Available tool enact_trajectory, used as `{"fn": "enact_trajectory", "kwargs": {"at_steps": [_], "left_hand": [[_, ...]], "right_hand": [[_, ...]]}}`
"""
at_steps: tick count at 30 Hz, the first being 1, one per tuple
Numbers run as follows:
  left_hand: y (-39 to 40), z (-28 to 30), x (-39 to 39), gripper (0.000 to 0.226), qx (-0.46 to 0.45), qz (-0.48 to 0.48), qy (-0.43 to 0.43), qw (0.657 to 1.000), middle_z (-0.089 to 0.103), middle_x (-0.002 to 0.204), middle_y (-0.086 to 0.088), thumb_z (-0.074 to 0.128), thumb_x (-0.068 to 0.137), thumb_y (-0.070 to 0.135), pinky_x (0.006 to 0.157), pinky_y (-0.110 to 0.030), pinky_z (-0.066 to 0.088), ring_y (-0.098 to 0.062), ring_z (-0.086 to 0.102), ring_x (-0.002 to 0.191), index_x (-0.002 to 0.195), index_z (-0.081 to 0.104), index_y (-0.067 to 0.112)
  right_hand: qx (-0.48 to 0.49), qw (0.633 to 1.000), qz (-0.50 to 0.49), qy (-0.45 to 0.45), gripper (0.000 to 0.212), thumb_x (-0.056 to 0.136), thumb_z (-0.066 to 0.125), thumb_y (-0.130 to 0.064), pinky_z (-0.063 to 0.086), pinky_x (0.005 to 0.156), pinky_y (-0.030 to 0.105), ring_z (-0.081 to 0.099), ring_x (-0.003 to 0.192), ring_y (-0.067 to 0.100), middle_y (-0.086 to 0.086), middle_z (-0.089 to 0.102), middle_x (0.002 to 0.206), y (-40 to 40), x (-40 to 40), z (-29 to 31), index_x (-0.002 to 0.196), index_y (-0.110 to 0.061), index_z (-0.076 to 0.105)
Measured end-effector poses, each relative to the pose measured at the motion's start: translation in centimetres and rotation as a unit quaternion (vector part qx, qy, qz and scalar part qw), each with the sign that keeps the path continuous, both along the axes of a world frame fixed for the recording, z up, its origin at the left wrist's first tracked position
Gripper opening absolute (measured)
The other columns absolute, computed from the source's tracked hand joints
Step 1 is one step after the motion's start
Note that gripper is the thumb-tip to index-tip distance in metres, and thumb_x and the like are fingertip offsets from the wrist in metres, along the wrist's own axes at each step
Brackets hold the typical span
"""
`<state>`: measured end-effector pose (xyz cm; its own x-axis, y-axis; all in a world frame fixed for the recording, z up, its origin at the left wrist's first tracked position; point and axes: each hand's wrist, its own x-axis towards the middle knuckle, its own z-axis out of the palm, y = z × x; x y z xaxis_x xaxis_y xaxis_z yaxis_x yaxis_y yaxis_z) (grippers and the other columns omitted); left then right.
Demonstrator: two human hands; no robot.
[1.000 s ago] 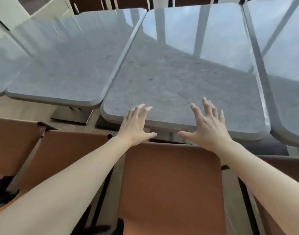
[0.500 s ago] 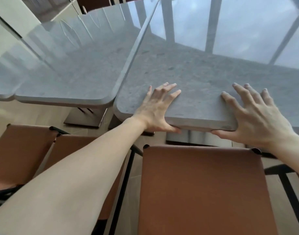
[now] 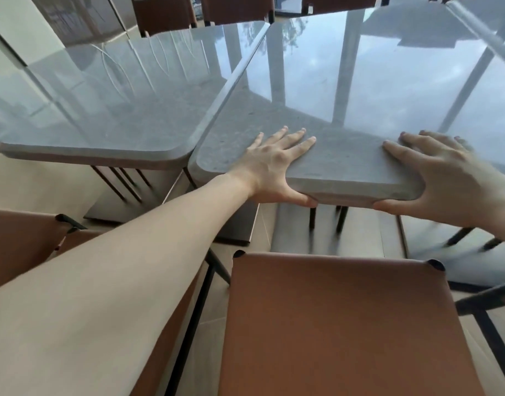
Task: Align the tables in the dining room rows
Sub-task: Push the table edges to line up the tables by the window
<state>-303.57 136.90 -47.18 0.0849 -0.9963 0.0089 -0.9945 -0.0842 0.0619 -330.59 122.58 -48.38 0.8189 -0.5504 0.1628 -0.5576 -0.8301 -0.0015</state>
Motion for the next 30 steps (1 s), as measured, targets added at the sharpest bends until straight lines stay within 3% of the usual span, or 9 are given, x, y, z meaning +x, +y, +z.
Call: {"fn": "enact_trajectory", "kwargs": {"at_steps": [8, 30], "left_hand": [[-0.2, 0.0, 0.1, 0.121, 0.005, -0.004, 0.006, 1.000, 0.008, 0.170, 0.009, 0.066, 0.066, 0.084, 0.124, -0.058, 0.003, -0.020, 0.002, 0.157, 0.161, 0.012, 0.032], [-0.8, 0.2, 0.5, 0.122, 0.017, -0.010, 0.005, 1.000, 0.006, 0.170, 0.007, 0.065, 0.066, 0.083, 0.124, -0.058, 0.001, -0.021, -0.001, 0.157, 0.161, 0.010, 0.031]], "right_hand": [[0.016, 1.000, -0.002, 0.008, 0.121, 0.062, 0.027, -0.105, 0.022, 0.119, 0.055, 0.025, 0.150, 0.028, 0.004, 0.034, 0.161, -1.0, -0.2, -0.1, 0.158, -0.031, 0.030], [0.029, 1.000, 0.000, 0.011, 0.120, 0.061, 0.029, -0.105, 0.020, 0.120, 0.052, 0.022, 0.153, 0.023, 0.000, 0.031, 0.163, -1.9, 0.2, -0.1, 0.157, -0.034, 0.030]]}}
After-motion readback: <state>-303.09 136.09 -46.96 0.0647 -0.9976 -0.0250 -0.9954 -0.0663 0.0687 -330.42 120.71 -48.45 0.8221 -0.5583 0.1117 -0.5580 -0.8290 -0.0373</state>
